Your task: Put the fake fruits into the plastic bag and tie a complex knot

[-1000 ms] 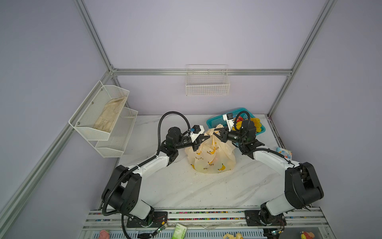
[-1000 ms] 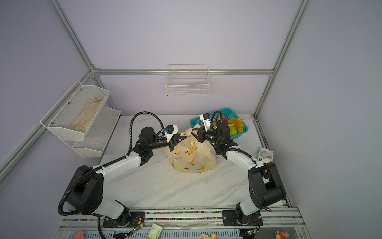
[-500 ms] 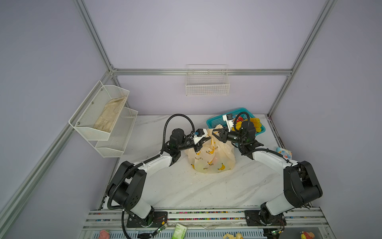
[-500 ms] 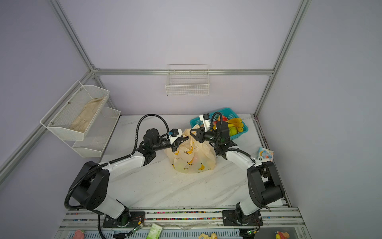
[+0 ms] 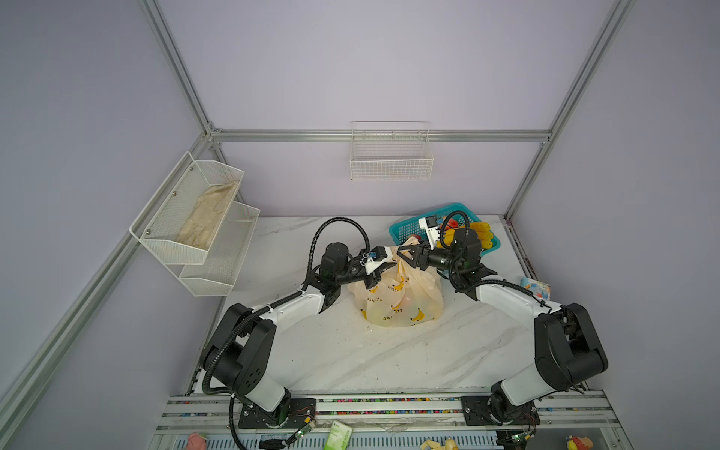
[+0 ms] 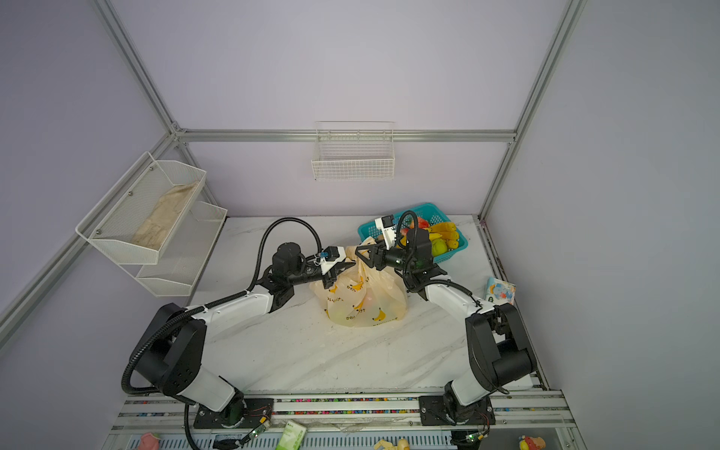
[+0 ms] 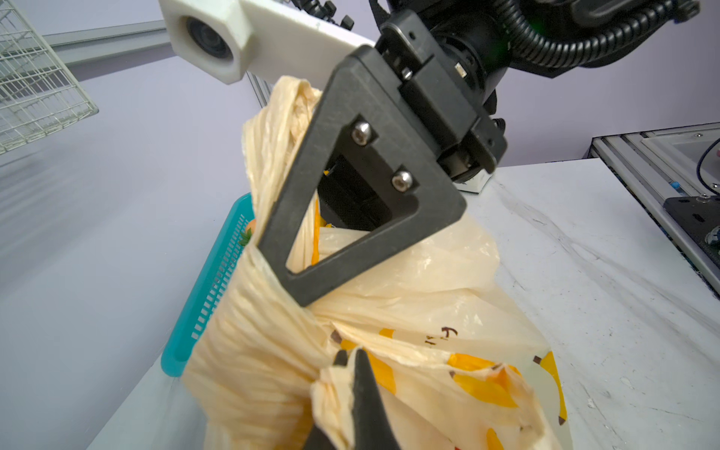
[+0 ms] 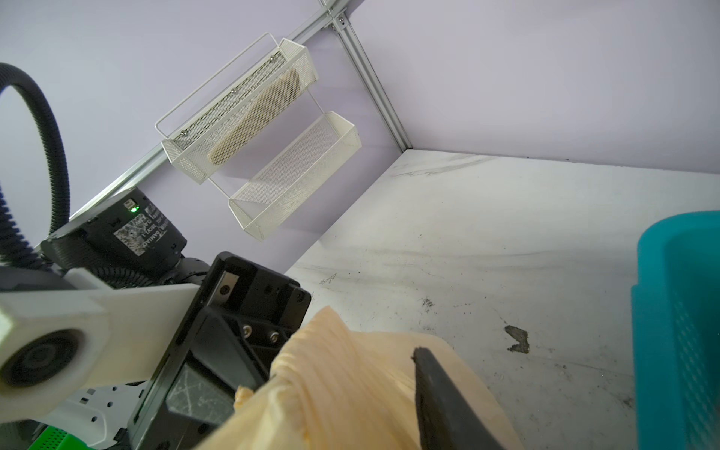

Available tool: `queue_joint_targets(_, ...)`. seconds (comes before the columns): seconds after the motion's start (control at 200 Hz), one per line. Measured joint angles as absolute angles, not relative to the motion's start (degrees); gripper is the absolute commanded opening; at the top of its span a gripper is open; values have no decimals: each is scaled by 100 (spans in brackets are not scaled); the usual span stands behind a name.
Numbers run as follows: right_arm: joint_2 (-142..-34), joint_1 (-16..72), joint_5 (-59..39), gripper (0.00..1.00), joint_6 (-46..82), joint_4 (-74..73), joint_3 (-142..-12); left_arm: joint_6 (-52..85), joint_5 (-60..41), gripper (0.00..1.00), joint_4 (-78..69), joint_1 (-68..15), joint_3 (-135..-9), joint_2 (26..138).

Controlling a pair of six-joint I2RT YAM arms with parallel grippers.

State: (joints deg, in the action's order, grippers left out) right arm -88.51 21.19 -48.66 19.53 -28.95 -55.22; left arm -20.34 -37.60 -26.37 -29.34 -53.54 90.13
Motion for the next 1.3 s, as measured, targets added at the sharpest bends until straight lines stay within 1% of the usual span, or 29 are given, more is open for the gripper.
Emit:
queue_joint_targets(0.275, -8670, 2115, -4600, 54, 1559, -2276, -5522, -2049, -3780, 0, -2469, -2934, -5356, 9013)
queue_joint_targets(0.57, -8532, 2110, -4617, 54, 1188, -1844, -5524, -2086, -3822, 0, -2427, -2934, -5356, 9015)
queue_joint_targets(0.64, -8508, 2110, -4630, 55, 1129, -1721, -5522, -2086, -3837, 0, -2427, -2934, -5358, 9015)
queue_joint_targets(0.9, -8436, 2112, -4624, 57, 1135, -1691, -5524, -2189, -3900, 0, -2373, -2934, -5367, 9015)
queue_joint_targets(1.095, -8687, 2167, -4624, 57, 1256, -1817, -5627, -2222, -3942, 0, -2292, -2941, -5369, 9054)
queue_joint_targets(1.14, -8759, 2206, -4624, 55, 1282, -1844, -5662, -2235, -3940, 0, -2274, -2941, -5369, 9085)
queue_joint_targets(1.185, -8807, 2246, -4624, 50, 1304, -1872, -5684, -2265, -3935, 1, -2244, -2941, -5369, 9115)
queue_joint_targets(1.3, -8919, 2307, -4628, 26, 1258, -1914, -5754, -2346, -3905, 4, -2119, -2945, -5369, 9153)
